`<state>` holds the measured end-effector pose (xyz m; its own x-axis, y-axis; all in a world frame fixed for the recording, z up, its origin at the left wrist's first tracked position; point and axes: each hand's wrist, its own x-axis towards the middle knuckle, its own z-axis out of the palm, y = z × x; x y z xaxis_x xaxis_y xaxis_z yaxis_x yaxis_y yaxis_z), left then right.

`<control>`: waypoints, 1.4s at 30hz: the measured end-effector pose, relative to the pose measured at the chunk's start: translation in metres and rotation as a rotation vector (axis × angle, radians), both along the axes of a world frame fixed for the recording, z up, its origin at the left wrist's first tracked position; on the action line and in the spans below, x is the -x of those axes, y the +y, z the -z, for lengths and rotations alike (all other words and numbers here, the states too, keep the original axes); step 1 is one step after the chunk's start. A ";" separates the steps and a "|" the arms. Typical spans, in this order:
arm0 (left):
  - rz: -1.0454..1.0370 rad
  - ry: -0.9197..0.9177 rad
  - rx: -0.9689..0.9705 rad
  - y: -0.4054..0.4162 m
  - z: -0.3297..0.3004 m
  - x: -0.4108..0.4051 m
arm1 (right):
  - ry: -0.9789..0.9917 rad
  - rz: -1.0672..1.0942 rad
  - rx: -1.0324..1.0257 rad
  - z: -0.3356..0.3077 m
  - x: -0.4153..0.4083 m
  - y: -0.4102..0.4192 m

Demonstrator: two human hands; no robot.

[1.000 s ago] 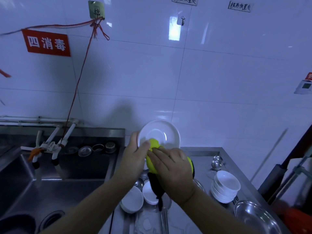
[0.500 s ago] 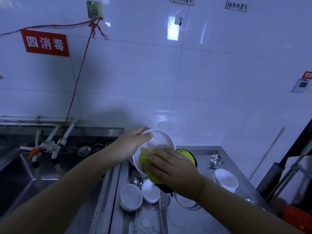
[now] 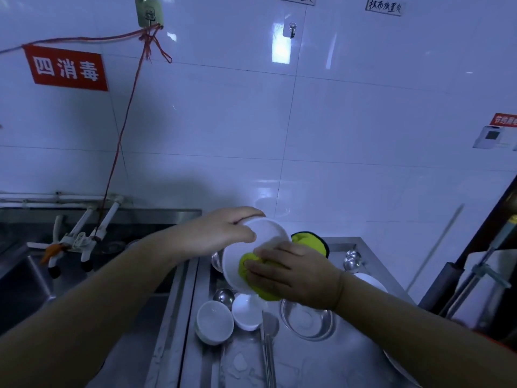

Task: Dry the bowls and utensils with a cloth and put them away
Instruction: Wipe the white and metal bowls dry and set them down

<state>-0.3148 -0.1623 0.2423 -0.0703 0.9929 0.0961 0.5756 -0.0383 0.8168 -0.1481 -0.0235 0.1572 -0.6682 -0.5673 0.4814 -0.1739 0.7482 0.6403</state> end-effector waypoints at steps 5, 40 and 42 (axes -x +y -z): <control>-0.302 -0.420 -0.400 0.007 0.031 -0.025 | 0.316 0.175 0.249 0.002 0.014 -0.009; -0.243 -0.248 -0.142 0.003 0.050 0.017 | -0.002 0.069 0.069 0.022 0.019 0.006; -0.364 -0.366 -0.273 0.005 0.066 0.004 | 0.097 0.157 0.177 0.026 0.024 -0.002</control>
<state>-0.3192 -0.1575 0.1765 -0.4790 0.8414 0.2502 0.2734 -0.1279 0.9534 -0.1717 -0.0252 0.1312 -0.6872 -0.3618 0.6300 0.0089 0.8629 0.5053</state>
